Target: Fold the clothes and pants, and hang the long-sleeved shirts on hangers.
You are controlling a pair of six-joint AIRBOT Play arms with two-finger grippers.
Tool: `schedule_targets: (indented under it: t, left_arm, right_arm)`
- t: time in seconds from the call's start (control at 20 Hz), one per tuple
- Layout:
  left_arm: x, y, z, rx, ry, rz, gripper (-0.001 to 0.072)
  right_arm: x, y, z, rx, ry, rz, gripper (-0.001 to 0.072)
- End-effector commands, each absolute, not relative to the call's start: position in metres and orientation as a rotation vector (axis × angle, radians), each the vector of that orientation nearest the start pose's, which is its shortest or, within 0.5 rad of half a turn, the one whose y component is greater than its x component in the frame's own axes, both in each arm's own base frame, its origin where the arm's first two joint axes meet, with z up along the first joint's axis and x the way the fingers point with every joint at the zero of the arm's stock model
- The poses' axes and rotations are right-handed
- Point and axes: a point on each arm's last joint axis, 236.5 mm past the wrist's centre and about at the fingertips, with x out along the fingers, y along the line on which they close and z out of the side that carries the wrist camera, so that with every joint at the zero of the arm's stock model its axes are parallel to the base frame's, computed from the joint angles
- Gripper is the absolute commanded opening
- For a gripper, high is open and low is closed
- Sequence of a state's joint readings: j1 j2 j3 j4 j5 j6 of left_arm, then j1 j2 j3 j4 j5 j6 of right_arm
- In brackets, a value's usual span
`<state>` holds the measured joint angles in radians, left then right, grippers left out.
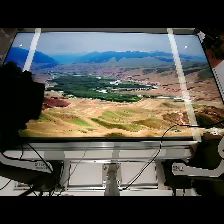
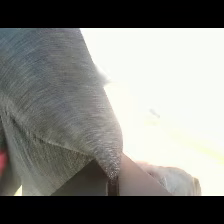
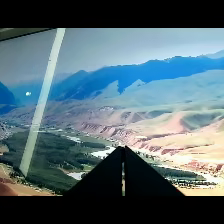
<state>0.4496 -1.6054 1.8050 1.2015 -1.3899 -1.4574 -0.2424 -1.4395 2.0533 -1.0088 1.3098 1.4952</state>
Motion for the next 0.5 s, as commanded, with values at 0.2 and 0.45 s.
schedule_targets:
  t: [0.2, 0.45]
  left_arm:
    - [0.503, -0.044, 0.298, -0.381, 0.485, -0.373, 0.0019]
    - [0.439, -0.183, 0.464, -0.435, -0.004, -0.697, 0.0018]
  right_arm:
    - [0.484, 0.013, 0.313, 0.371, 0.593, 0.288, 0.0016]
    - [0.499, 0.003, 0.334, 0.388, 0.481, 0.250, 0.0014]
